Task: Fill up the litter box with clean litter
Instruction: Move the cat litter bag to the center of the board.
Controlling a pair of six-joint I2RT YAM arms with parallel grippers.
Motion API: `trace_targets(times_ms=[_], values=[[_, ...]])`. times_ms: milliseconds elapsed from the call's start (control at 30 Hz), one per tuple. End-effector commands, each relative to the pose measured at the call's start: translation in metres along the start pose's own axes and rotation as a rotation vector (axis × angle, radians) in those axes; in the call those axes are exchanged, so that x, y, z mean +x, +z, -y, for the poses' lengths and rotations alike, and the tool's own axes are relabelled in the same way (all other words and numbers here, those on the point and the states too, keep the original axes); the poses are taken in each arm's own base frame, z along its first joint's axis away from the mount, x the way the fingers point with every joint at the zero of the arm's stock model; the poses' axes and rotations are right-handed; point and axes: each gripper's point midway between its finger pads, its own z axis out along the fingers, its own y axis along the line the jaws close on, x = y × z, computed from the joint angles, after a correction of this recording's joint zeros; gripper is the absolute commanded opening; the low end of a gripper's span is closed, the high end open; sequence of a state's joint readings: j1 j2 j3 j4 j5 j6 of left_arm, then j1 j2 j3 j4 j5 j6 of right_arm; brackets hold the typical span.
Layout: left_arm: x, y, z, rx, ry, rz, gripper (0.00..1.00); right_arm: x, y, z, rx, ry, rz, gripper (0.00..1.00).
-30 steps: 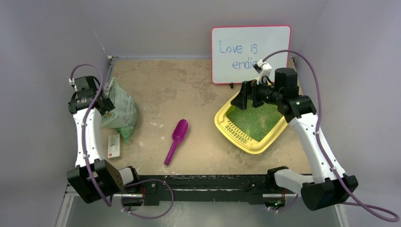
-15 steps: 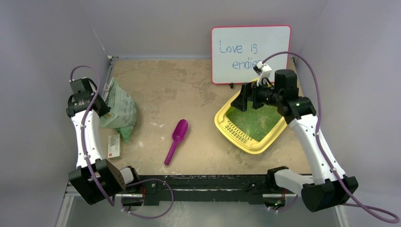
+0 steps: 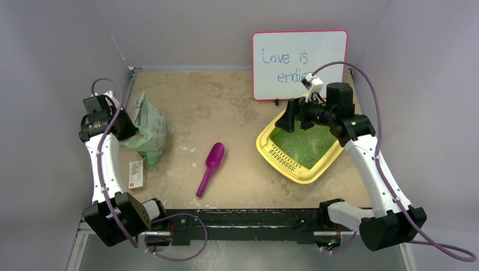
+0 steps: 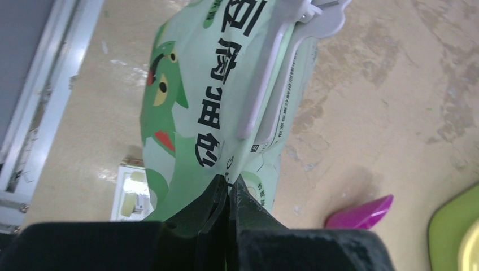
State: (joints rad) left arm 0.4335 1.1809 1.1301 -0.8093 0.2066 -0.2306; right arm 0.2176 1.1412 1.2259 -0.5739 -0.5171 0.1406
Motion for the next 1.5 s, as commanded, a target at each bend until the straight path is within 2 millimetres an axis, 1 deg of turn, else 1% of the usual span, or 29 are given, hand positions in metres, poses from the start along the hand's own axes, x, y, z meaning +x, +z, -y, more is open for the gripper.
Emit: trace_targets(times_ms=[0,100,167,200,267,400,433,500,567,633,700,733,800,867,1000,1067,1167,1233,1267,1300,1367,1467], values=[[-0.014,-0.011,0.045,0.254,0.059,0.046,0.00,-0.006,0.004,-0.005,-0.032,-0.008,0.023,0.99],[-0.014,-0.015,0.056,0.316,0.064,0.040,0.00,-0.006,0.008,-0.004,-0.037,0.002,0.018,0.99],[-0.015,-0.016,0.062,0.355,0.070,0.040,0.02,-0.006,0.010,-0.004,-0.041,0.007,0.015,0.99],[-0.015,-0.017,0.063,0.360,0.073,0.043,0.00,-0.006,0.011,-0.004,-0.042,0.008,0.013,0.99],[-0.015,-0.017,0.062,0.350,0.079,0.047,0.00,-0.007,0.012,-0.004,-0.045,0.010,0.013,0.99],[-0.011,-0.009,0.049,0.284,0.085,0.036,0.00,-0.007,0.015,-0.003,-0.047,0.017,0.011,0.99],[-0.009,-0.007,0.045,0.269,0.084,0.026,0.00,-0.007,0.016,-0.005,-0.067,0.019,0.009,0.99],[-0.007,-0.003,0.039,0.233,0.076,0.019,0.00,-0.006,0.021,-0.016,-0.145,0.037,-0.001,0.99],[-0.012,-0.003,0.042,0.244,0.064,0.048,0.00,-0.005,0.034,-0.028,-0.202,0.057,-0.022,0.99],[-0.018,-0.006,0.054,0.313,0.050,0.080,0.00,-0.002,0.053,-0.044,-0.212,0.026,-0.049,0.99],[-0.017,-0.007,0.065,0.377,0.047,0.076,0.00,0.001,0.074,-0.056,-0.201,0.000,-0.076,0.99],[-0.015,-0.007,0.067,0.388,0.054,0.068,0.00,0.000,0.083,-0.061,-0.208,0.002,-0.082,0.99],[-0.014,-0.007,0.066,0.378,0.060,0.061,0.00,-0.003,0.100,-0.074,-0.245,0.006,-0.079,0.99],[-0.016,-0.006,0.062,0.349,0.048,0.069,0.00,-0.006,0.117,-0.091,-0.296,-0.024,-0.060,0.99],[-0.020,0.001,0.043,0.227,0.026,0.087,0.00,-0.009,0.147,-0.136,-0.373,-0.097,-0.050,0.99],[-0.021,0.001,0.043,0.226,0.020,0.091,0.00,-0.011,0.164,-0.155,-0.390,-0.086,-0.053,0.99],[-0.026,0.001,0.044,0.230,0.012,0.101,0.00,-0.008,0.198,-0.179,-0.385,-0.048,-0.044,0.99],[-0.025,0.003,0.045,0.230,0.006,0.073,0.01,0.002,0.218,-0.198,-0.414,-0.026,-0.055,0.99],[-0.023,0.004,0.045,0.228,0.007,0.067,0.03,0.008,0.229,-0.206,-0.421,-0.014,-0.079,0.99],[-0.023,0.005,0.043,0.218,0.009,0.068,0.04,0.019,0.242,-0.212,-0.417,0.001,-0.118,0.99],[-0.024,0.007,0.038,0.187,0.007,0.074,0.04,0.030,0.269,-0.221,-0.395,0.038,-0.156,0.99],[-0.023,0.008,0.034,0.161,0.007,0.062,0.04,0.048,0.307,-0.234,-0.384,0.077,-0.199,0.95]])
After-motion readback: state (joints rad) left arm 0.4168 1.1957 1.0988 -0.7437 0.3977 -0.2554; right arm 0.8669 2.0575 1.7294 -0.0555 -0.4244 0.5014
